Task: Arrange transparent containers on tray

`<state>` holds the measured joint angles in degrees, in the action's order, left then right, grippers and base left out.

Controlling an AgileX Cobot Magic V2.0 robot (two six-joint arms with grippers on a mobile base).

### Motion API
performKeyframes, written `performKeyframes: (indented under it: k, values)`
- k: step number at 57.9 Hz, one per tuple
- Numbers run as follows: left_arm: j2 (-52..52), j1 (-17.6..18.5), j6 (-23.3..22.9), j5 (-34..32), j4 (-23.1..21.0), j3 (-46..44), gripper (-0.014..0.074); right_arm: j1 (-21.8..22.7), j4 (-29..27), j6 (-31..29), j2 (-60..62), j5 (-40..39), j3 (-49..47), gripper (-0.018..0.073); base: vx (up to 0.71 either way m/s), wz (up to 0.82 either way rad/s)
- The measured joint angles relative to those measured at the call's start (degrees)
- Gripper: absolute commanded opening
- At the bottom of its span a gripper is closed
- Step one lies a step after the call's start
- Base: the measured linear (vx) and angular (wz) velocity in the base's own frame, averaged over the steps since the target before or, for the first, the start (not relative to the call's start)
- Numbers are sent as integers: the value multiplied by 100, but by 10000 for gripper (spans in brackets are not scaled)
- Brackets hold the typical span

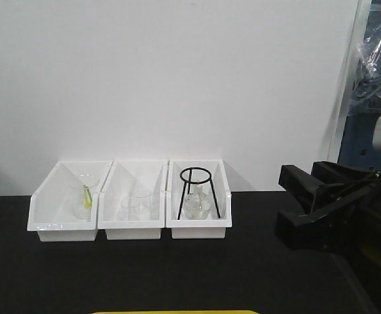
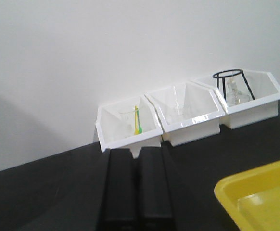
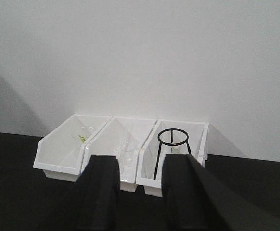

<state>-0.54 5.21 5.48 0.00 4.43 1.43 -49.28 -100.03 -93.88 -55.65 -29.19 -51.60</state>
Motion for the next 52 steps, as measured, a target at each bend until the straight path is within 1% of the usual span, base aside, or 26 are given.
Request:
performKeyframes:
  k: [6,17,26,52]
  values:
    - [-11,-133,0,250,-29,0,-8,0,0,0,0,0,0,302,0,1]
    - [-11,-516,0,358,-548,0,-8,0,0,0,0,0,0,302,0,0]
    - [-11,-548,6,358,-635,0,-8,0,0,0,0,0,0,302,0,0]
    - [-11,-548,17,358,-636,0,-8,0,0,0,0,0,0,302,0,0]
